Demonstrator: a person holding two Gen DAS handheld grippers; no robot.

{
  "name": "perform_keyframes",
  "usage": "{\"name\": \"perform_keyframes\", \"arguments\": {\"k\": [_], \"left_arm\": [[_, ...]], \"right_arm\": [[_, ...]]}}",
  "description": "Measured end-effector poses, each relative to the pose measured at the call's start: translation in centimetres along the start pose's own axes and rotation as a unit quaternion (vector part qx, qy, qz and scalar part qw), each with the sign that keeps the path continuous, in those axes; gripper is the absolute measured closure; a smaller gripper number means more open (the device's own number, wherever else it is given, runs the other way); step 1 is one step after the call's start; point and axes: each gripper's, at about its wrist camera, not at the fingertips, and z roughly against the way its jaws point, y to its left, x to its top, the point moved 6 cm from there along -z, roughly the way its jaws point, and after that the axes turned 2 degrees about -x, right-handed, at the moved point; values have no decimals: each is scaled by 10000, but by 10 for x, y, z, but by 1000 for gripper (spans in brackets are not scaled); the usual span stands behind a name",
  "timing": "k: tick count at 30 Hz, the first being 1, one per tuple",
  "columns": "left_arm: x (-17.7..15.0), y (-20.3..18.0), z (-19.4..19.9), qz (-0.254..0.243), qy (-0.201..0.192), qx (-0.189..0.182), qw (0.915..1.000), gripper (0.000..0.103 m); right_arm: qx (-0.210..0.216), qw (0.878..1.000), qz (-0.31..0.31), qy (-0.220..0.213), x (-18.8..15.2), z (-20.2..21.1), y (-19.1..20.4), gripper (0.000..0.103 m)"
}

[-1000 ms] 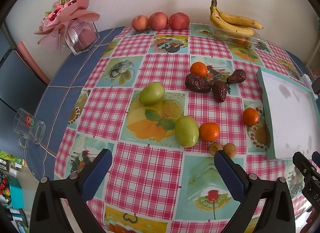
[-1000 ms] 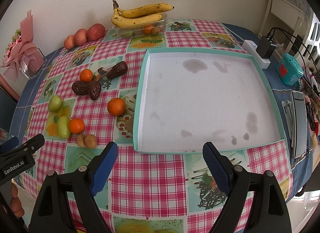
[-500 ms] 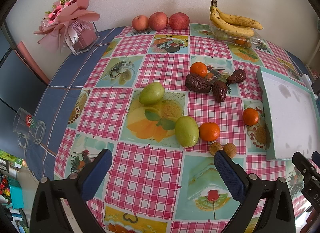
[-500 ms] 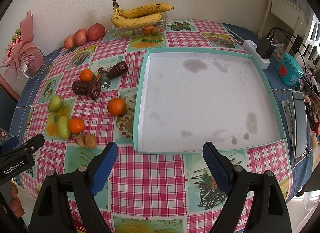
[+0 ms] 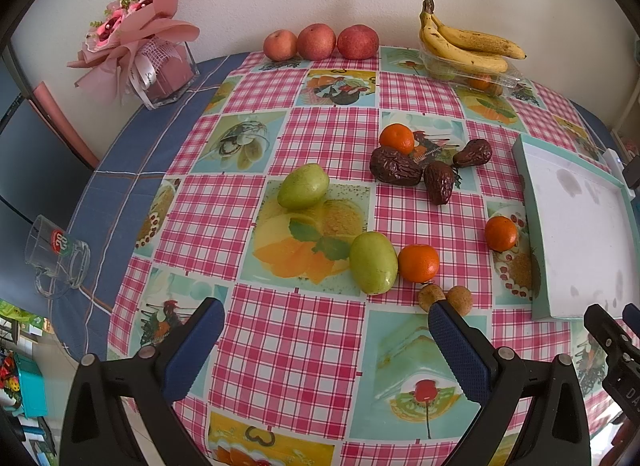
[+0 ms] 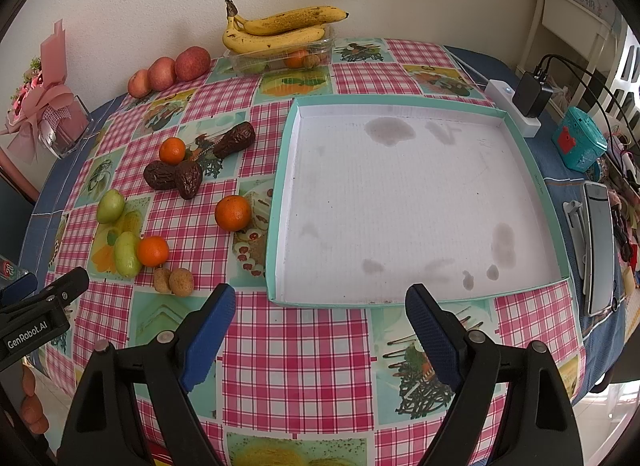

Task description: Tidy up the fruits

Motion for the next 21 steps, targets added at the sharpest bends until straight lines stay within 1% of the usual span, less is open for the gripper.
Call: {"name": "perform_keyframes", "arguments": {"k": [3, 5, 9, 12, 14, 16, 18, 21], "left_arm": [[3, 2, 0, 26, 2, 14, 10000, 0], [8, 7, 1, 129, -24, 24, 9999, 0], [26, 15, 5, 378, -199, -106, 9990, 0], [44, 18, 13, 535, -547, -228, 9968, 0], [58, 20, 18, 607, -880, -197, 9941, 0], [69, 22, 20, 618, -1051, -139, 9924, 0], [79, 25, 15, 688, -978, -168, 9927, 0], [87, 26, 8, 845, -849, -344, 9922, 0]], "right_arm": [[6, 10000, -7, 8, 0, 0, 0, 16], [-9, 10000, -31, -27, 0, 0, 0, 16], [37, 9999, -54, -91, 7, 3, 2, 16], [161, 9997, -69, -179, 20, 9, 8, 16], [264, 9993, -77, -253, 32, 14, 14, 16], [335, 9989, -87, -319, 44, 17, 19, 16], [456, 9982, -142, -366, 58, 18, 25, 16], [599, 9972, -250, -383, 74, 15, 31, 16]]}}
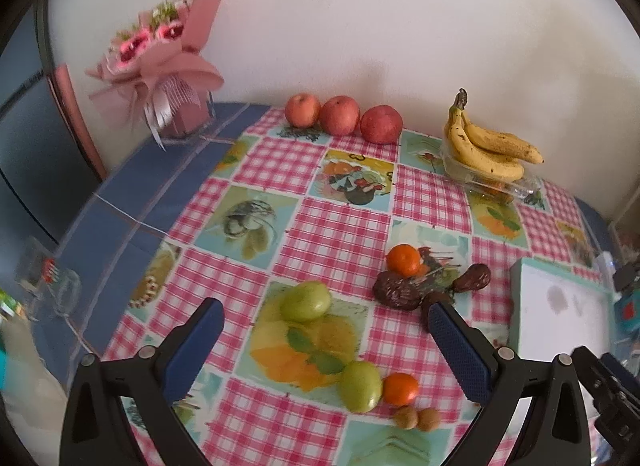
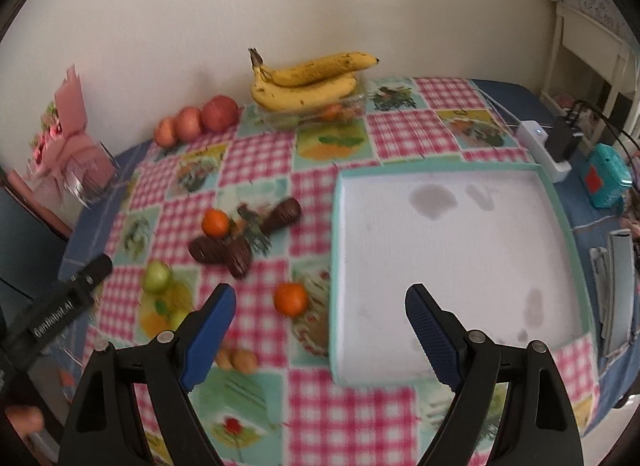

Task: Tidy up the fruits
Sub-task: 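Grasp a green pear with the left tool while the right tool grasps a mandarin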

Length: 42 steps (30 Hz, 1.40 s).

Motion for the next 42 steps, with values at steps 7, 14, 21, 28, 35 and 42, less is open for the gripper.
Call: {"name": "perform_keyframes", "arguments": {"k": [7, 14, 21, 28, 35, 42], "left_arm": [[19, -2, -16, 176, 0, 128, 9998, 0], [12, 4, -30, 238, 329, 151, 9991, 0], [-22, 10, -53, 493, 948, -38, 9943, 1], [-50, 5, -75, 867, 1536, -458, 9833, 14], [-64, 1, -83, 1089, 1835, -632, 9749, 29], [-74, -2, -91, 1198, 2089, -753, 9677, 38]], "right_arm": [[71, 9998, -146, 137, 28, -26, 7, 16], [113, 9997, -151, 186, 39, -46, 9, 25], [257, 9984, -91, 497, 24, -65, 18, 40], [342, 9946, -69, 976, 1, -90, 23, 52], [283, 9910, 13, 1306, -16, -109, 27, 57], [239, 9895, 55, 1426, -21, -117, 29, 57]]}}
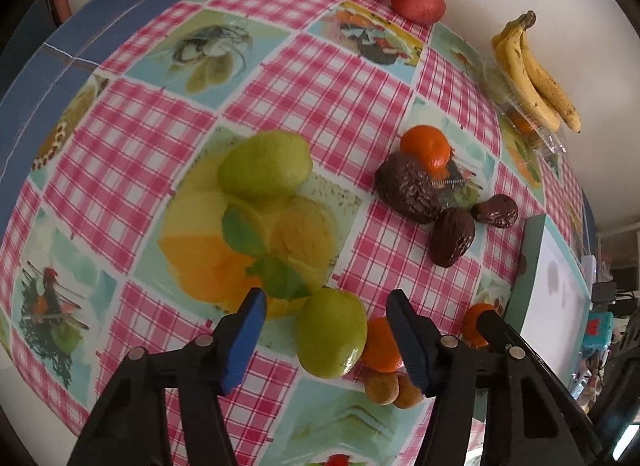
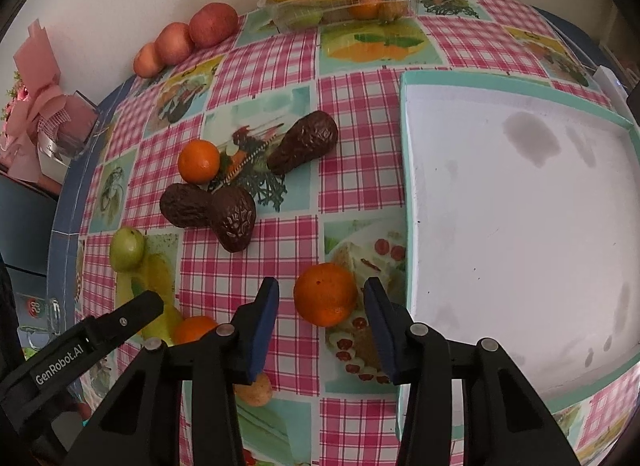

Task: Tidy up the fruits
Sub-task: 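Grasp a green pear with the left tool while the right tool grasps a mandarin, then carry both fruits over the white tray and open both tools to release them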

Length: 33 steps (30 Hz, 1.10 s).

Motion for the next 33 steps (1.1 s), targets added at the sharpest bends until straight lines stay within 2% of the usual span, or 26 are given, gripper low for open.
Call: {"name": "perform_keyframes", "arguments": {"k": [4, 6, 11, 21, 33], "left_arm": [[0, -1, -6, 32, 70, -20, 10000, 42], [-1, 0, -8, 61, 105, -16, 9999, 51], [-3, -1, -9, 96, 145, -111, 9998, 61], [-1, 3, -5, 79, 88, -78, 9999, 62], [8, -3, 17, 16, -317, -152, 9994, 63]], "right_arm": [[-35, 10000, -14, 69, -2, -6, -1, 61], [-34, 10000, -18, 88, -2, -8, -1, 61], [0, 9999, -42, 98, -2, -8, -2, 65], [29, 9999, -53, 80, -2, -7, -1, 67], [219, 9996, -153, -85, 3, 5, -4, 67]]}}
